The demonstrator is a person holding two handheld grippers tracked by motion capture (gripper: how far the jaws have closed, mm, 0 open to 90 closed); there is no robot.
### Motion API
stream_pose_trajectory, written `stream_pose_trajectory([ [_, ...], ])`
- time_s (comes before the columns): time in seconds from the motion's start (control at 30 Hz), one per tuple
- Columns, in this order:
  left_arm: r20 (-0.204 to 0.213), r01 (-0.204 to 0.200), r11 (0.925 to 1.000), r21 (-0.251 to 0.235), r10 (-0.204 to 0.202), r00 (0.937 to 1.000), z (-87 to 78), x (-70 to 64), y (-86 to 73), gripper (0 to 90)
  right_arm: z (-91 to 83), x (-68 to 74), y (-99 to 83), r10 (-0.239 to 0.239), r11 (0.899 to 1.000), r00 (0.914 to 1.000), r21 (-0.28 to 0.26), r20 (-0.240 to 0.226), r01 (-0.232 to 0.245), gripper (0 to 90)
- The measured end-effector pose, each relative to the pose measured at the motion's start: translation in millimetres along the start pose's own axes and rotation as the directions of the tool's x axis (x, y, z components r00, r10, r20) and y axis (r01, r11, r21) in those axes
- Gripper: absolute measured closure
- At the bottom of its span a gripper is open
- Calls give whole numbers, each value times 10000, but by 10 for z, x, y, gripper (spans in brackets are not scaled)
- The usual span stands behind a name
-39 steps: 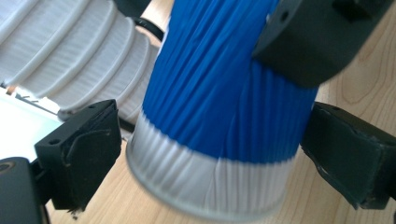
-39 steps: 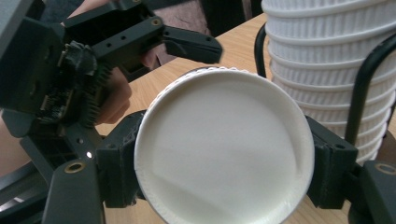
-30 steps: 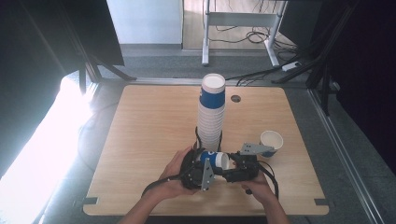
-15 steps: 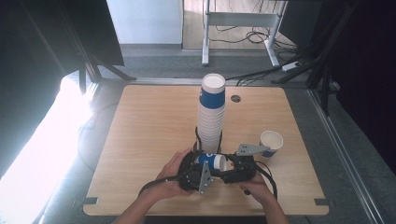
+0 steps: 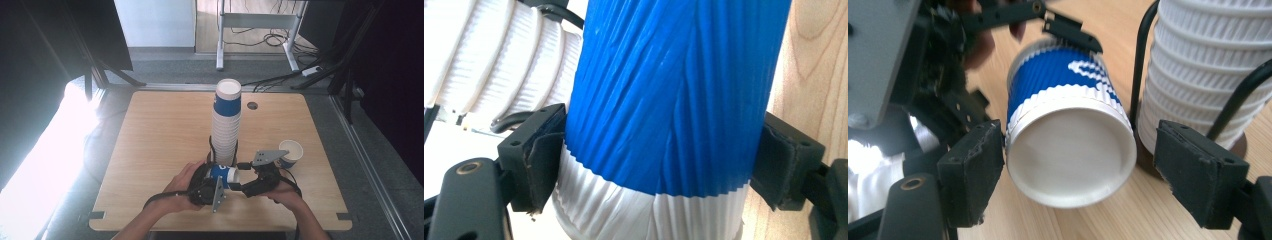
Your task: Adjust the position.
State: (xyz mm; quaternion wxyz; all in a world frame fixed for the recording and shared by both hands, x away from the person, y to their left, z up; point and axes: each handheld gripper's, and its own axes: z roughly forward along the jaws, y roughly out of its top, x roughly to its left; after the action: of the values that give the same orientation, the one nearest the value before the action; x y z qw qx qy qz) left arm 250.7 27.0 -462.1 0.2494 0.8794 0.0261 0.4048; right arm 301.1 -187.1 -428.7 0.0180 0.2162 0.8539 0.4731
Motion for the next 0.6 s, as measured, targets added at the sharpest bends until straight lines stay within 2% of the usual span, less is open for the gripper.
stream_pose_trajectory([
  [0.03,-50,-113,9999,33,113,9999,4,-7,6,178,-9,1,21,-68,9997,10000,225,-34,69,195],
  [0.13,-164,-110,9999,-95,109,9998,16,-27,16,179,-48,-1,114,-344,9949,9993,939,-157,357,196],
  [0.23,-256,-287,9996,-19,286,9993,13,-20,19,179,-57,-1,195,-479,9841,9988,1708,-77,485,194],
  [0.37,-436,-531,9986,83,534,9976,19,-36,22,179,-44,-3,268,-541,9716,9984,2297,-160,563,189],
  [0.4,-473,-552,9985,50,554,9973,23,-44,23,180,-32,-5,279,-526,9678,9984,2456,-182,555,185],
  [0.43,-460,-823,9963,244,834,9955,13,-38,28,180,-17,-9,286,-508,9634,9984,2623,-245,555,181],
  [0.5,-511,-890,9957,251,901,9946,21,-57,31,180,20,-17,289,-482,9534,9984,2966,-308,551,174],
  [0.6,-590,-1218,9919,350,1237,9906,28,-80,41,180,88,-26,289,-479,9355,9979,3482,-445,604,165],
])
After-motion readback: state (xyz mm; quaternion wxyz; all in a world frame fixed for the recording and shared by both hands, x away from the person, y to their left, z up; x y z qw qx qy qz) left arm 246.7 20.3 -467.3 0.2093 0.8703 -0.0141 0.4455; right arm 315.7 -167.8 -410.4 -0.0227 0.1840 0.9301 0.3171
